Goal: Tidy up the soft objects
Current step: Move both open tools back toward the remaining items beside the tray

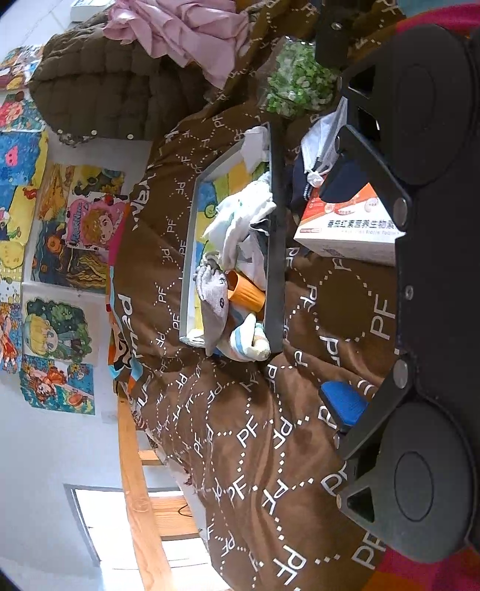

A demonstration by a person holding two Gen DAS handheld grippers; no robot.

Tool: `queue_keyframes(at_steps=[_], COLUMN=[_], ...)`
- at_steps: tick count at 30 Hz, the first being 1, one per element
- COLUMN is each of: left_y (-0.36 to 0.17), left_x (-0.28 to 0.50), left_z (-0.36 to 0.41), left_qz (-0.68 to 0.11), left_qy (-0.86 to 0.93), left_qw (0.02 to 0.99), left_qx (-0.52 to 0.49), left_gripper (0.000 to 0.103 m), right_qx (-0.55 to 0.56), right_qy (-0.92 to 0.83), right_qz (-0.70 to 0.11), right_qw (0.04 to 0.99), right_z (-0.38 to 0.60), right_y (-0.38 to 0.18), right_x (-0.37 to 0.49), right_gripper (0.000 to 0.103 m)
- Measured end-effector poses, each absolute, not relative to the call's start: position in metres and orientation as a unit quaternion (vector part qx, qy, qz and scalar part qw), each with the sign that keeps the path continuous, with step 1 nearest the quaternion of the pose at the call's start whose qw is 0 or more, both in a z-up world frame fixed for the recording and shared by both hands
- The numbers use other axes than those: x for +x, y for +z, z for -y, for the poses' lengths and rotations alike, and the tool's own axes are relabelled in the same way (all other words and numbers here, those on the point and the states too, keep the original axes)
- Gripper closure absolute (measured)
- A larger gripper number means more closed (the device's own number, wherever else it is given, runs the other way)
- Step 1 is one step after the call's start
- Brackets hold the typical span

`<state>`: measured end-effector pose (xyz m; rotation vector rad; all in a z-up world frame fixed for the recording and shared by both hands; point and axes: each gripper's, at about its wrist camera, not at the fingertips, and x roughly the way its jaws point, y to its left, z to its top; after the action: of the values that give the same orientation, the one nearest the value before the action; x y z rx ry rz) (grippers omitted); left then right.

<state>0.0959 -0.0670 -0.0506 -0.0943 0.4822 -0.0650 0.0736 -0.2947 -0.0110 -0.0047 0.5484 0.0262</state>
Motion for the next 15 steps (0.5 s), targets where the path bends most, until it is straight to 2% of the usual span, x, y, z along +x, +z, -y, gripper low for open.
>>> queue_keyframes(at_steps=[15], left_y=[-0.053], left_x=[0.132], left_z=[0.048], left_qz=[-0.239], left_qy=[-0.049], left_qw=[0.963], left_qx=[-0.115], left_gripper=[0.001], right_qx=[-0.055], right_qy=[0.013], right_qz=[-0.225], right_qw=[0.973], right_z=[0.291], right_y=[-0.018], right_x=[0.108], right_gripper=[0.0])
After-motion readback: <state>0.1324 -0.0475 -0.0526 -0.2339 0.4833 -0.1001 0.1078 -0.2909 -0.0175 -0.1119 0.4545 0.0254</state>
